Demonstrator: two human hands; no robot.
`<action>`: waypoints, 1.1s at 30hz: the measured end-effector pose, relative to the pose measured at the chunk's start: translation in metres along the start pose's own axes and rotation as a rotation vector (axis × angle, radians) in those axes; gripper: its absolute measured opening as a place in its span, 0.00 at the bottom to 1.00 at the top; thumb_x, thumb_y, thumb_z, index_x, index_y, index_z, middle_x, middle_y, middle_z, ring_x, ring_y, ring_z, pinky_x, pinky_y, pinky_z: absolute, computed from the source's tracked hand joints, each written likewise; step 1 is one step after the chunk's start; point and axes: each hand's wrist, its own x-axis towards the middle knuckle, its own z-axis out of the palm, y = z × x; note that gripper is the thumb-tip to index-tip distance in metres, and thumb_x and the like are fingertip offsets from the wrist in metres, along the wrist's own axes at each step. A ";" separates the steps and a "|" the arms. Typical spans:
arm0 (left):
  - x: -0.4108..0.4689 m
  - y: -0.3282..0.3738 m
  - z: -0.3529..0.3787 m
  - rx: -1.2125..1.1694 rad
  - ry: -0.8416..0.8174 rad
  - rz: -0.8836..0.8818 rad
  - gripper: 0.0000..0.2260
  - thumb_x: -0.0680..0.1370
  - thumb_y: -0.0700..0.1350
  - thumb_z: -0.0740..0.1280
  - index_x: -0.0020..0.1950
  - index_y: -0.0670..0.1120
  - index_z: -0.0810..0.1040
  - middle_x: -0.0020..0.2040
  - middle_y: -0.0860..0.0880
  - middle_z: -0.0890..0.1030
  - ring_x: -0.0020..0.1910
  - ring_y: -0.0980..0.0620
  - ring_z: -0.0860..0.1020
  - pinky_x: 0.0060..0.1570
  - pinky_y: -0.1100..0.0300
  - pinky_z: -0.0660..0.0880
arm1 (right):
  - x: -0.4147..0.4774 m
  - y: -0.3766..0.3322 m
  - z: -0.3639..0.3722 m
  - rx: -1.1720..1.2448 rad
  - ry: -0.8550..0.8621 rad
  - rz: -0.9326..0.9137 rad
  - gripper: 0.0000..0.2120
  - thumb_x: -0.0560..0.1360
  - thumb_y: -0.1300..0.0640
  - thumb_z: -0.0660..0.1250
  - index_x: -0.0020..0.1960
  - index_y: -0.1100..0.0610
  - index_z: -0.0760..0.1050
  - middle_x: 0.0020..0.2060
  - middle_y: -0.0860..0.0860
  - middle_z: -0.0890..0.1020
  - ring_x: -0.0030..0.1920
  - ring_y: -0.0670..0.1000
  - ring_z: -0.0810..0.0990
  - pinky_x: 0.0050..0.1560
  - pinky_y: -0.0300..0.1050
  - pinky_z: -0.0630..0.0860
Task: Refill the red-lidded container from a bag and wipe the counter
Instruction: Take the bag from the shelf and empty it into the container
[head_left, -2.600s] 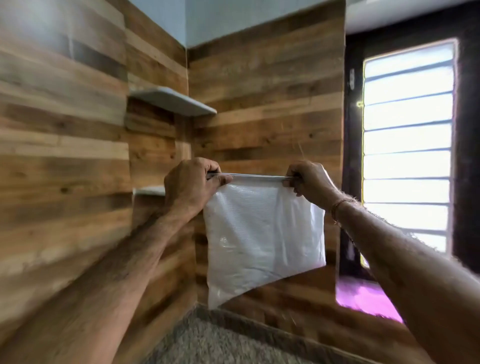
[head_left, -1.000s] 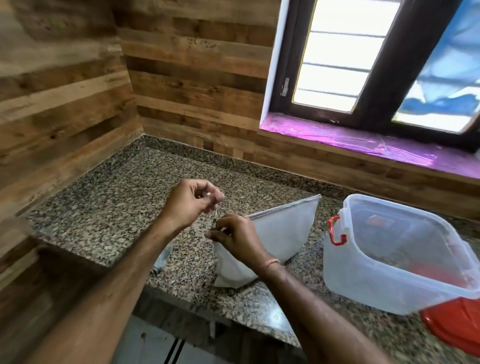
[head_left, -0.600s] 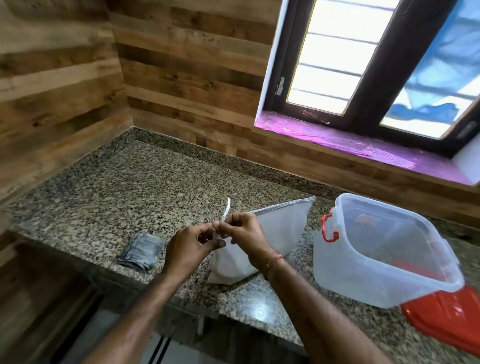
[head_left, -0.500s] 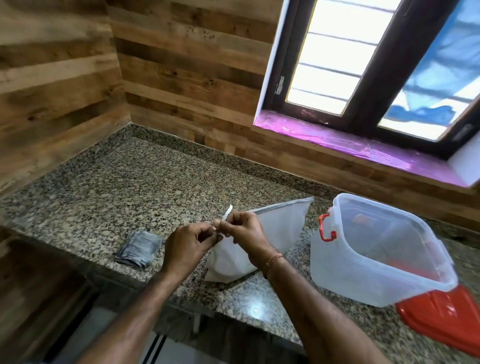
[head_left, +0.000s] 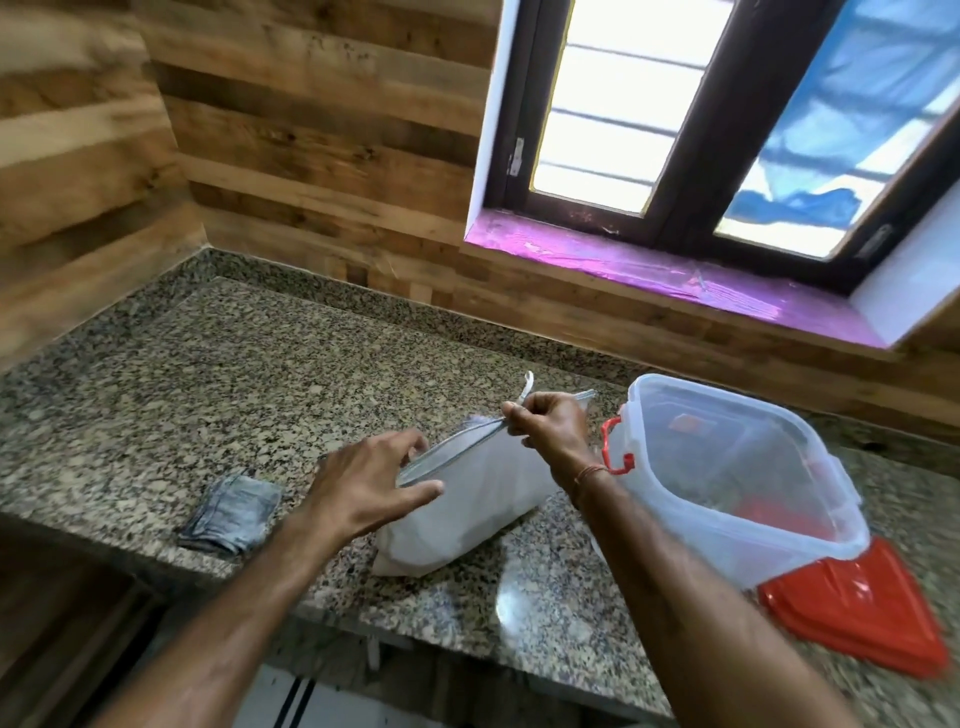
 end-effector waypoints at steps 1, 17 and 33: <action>0.011 0.009 0.001 0.103 -0.003 0.020 0.23 0.75 0.70 0.65 0.62 0.56 0.72 0.53 0.59 0.79 0.48 0.56 0.81 0.42 0.62 0.74 | 0.002 0.001 0.001 -0.003 -0.006 -0.007 0.15 0.73 0.53 0.77 0.31 0.53 0.78 0.36 0.57 0.87 0.39 0.52 0.87 0.38 0.46 0.79; 0.019 -0.023 0.023 0.117 0.126 0.013 0.19 0.77 0.62 0.69 0.34 0.51 0.73 0.27 0.57 0.72 0.26 0.62 0.72 0.26 0.66 0.63 | 0.108 0.015 -0.063 0.068 0.137 0.193 0.15 0.74 0.55 0.75 0.31 0.55 0.75 0.33 0.58 0.86 0.32 0.55 0.85 0.28 0.40 0.71; 0.012 -0.018 0.018 -0.005 0.136 -0.154 0.29 0.73 0.75 0.55 0.42 0.54 0.84 0.32 0.59 0.79 0.31 0.62 0.76 0.31 0.61 0.74 | 0.131 0.021 -0.036 0.516 0.248 0.389 0.15 0.85 0.59 0.60 0.39 0.58 0.70 0.37 0.56 0.79 0.16 0.43 0.77 0.16 0.34 0.71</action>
